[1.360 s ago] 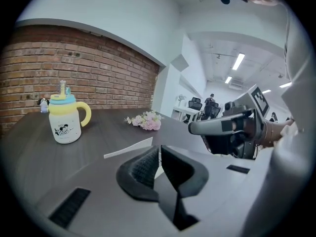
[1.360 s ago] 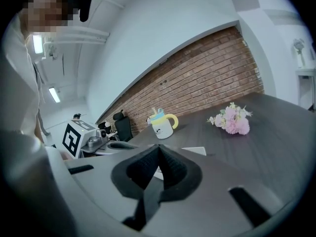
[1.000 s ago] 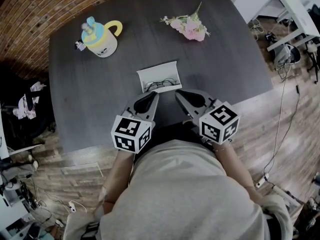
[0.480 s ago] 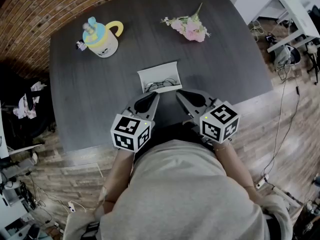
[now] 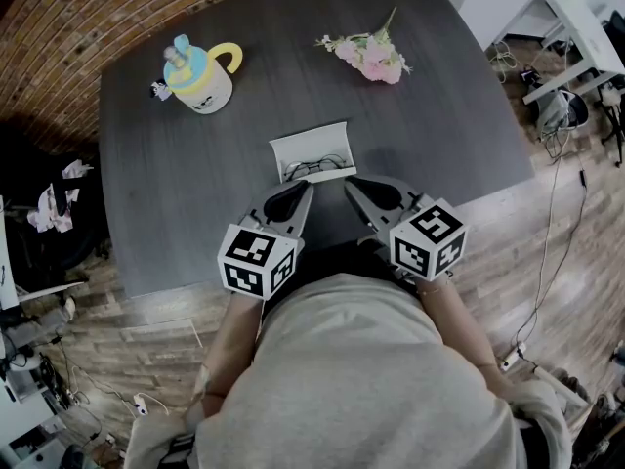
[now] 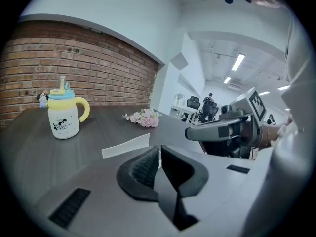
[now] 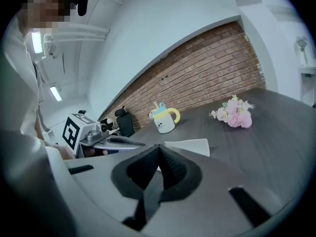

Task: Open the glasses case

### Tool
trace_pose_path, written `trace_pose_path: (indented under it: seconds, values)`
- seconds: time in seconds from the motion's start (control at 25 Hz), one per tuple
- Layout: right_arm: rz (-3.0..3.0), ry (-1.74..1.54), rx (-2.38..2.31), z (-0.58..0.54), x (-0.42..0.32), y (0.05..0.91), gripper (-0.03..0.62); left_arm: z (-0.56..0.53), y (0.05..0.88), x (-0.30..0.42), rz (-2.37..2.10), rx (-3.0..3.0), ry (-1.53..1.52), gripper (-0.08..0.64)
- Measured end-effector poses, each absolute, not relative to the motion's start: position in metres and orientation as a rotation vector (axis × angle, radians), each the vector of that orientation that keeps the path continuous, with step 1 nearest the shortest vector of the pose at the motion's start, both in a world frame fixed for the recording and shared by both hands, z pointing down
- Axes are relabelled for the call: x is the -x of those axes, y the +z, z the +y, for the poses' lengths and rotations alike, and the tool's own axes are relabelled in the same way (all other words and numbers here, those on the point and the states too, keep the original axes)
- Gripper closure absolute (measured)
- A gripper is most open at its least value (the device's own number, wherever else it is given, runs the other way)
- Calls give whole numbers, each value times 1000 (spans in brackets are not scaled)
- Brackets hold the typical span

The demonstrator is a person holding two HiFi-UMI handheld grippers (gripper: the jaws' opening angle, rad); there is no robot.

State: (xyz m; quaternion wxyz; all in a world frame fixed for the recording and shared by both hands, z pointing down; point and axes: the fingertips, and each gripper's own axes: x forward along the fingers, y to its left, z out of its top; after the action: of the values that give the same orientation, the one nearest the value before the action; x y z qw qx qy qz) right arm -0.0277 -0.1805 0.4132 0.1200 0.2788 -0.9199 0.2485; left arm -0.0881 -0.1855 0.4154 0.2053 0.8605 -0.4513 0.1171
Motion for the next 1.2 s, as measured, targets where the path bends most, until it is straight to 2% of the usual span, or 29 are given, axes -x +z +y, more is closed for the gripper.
trace_pose_path:
  seconds: [1.2]
  values:
    - [-2664,745,-776,-168,28,423,588,-169,439,85,-1233,-2346,447,527]
